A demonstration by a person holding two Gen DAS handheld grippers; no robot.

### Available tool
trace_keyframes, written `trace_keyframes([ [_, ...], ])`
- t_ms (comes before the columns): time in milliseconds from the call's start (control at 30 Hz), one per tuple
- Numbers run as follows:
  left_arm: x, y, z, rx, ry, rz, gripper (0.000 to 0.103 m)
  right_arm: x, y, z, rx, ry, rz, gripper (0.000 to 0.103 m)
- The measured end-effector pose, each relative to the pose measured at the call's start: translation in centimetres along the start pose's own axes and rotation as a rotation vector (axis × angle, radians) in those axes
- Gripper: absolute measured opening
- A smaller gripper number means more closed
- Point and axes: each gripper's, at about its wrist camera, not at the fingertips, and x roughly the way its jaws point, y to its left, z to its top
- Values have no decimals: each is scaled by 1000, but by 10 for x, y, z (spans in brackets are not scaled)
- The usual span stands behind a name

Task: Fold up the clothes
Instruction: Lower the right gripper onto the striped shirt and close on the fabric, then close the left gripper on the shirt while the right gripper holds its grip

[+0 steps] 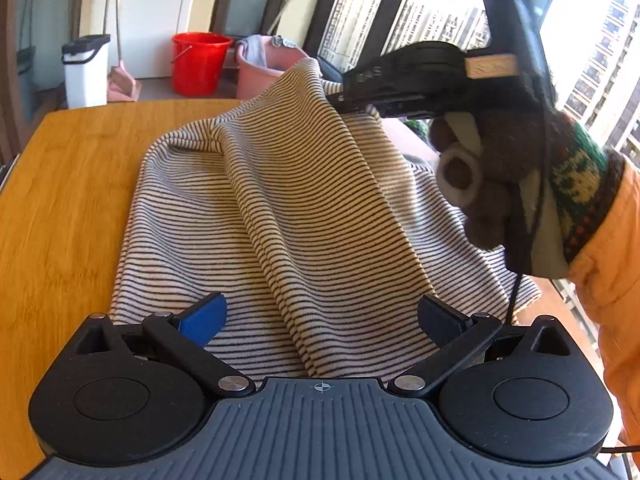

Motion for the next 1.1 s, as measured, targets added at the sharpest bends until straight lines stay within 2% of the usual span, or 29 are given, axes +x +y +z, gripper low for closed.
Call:
trace_keyframes([
  [67,-18,4,2,19,-80,-3,103,-35,8,-8,-68,-38,56,12],
  [100,-27,8,5,3,-124,-29,103,-53,12,-14,-107,-52,83,12],
  [200,-50,19,17,-82,-237,-121,103,-96,30,-42,-264,-27,141,11],
  [233,-55,20,20,-100,-258,-131,103,-107,36,-54,-304,-8,153,8],
  [267,-57,18,24,-99,-268,-115,103,-117,42,-66,-342,11,165,8],
  [333,-51,11,27,-66,-266,-26,103,-133,44,-78,-352,11,177,1],
  [367,-47,7,29,-48,-263,22,103,-141,45,-84,-357,10,181,1],
  [400,-44,6,29,-34,-262,53,103,-148,44,-85,-361,-17,154,1],
  [500,-44,2,19,22,-258,91,103,-161,35,-80,-401,-110,-6,1],
  [567,-47,3,13,39,-238,111,103,-164,39,-84,-510,-175,-117,4],
  [600,-48,4,11,42,-228,125,103,-164,43,-85,-539,-179,-90,5],
  [667,-48,11,6,20,-205,163,103,-163,59,-92,-598,-170,-9,16],
  [700,-50,14,5,6,-202,175,103,-159,70,-96,-631,-167,11,26],
  [800,-56,23,0,-35,-208,205,103,-140,106,-114,-784,-187,3,37],
  [900,-66,30,-4,-50,-231,241,103,-110,140,-129,-989,-243,-74,39],
  [967,-73,34,-5,-28,-243,259,103,-84,150,-139,-1154,-265,-159,39],
  [1000,-75,33,-7,-6,-248,266,103,-75,149,-139,-1190,-265,-185,36],
  [1033,-76,32,-8,25,-254,272,103,-66,148,-138,-1223,-265,-210,18],
  [1067,-78,28,-8,71,-262,278,103,-65,141,-126,-1178,-270,-217,13],
  [1100,-76,23,-9,136,-274,293,103,-70,134,-110,-1093,-278,-214,13],
])
